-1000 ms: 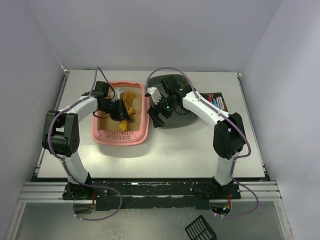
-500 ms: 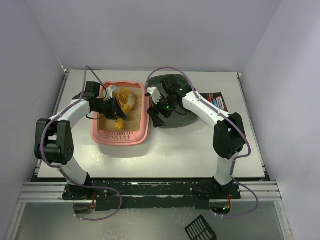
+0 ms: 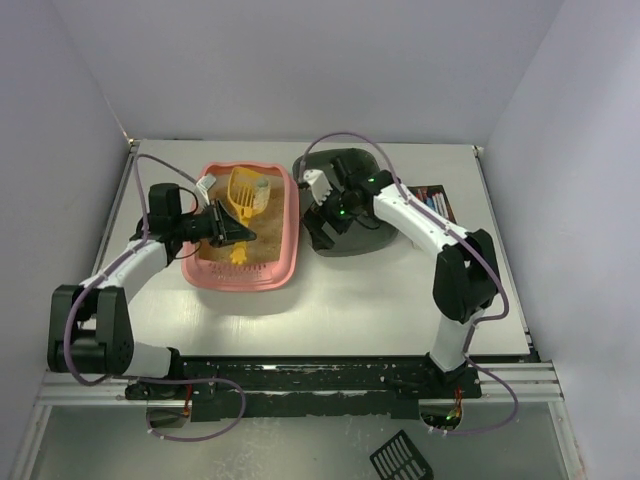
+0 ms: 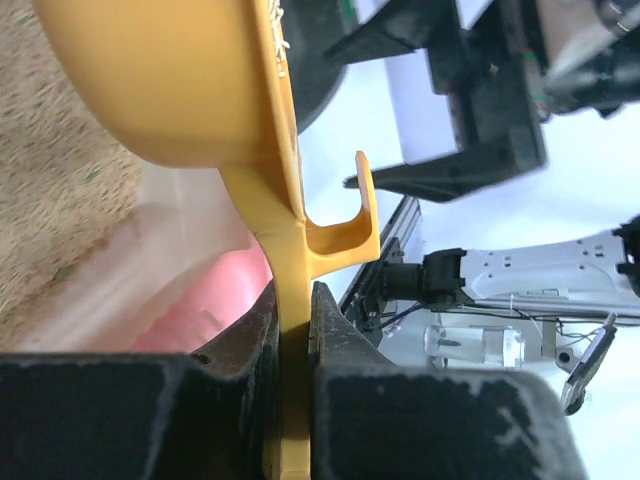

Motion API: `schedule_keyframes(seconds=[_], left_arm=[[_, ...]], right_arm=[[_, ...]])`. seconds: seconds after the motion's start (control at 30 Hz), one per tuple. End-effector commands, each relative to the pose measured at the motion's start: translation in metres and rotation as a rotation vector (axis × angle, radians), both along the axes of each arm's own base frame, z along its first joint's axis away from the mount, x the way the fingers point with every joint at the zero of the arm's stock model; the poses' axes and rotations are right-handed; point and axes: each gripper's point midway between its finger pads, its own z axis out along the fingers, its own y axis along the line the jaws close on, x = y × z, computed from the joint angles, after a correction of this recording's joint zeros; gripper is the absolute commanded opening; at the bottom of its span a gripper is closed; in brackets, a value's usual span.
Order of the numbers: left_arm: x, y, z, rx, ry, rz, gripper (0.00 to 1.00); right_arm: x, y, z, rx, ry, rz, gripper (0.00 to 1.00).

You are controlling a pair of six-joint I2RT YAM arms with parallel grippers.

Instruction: Clean the litter box

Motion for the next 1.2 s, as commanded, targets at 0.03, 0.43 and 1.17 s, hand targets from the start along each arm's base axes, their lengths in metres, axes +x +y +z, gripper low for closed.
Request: schedule_keyframes(seconds=[0.03, 0.43, 1.17], left_arm=[[-0.002, -0.008, 0.068, -0.140, -0.278, -0.060, 0.07], [-0.036, -0.005, 0.120, -0.436, -0.567, -0.020, 0.07], [0.014, 0.008, 0.033, -0.212, -0.003, 0.244, 0.07]], right_arm=[[0.028, -0.026, 0.034, 0.095, -0.074, -0.124, 0.98], [0.014, -0.058, 0.022, 0.106, -0.057, -0.179, 0.98], [0.013, -0.078, -0.004, 0.102, -0.020, -0.242, 0.97]])
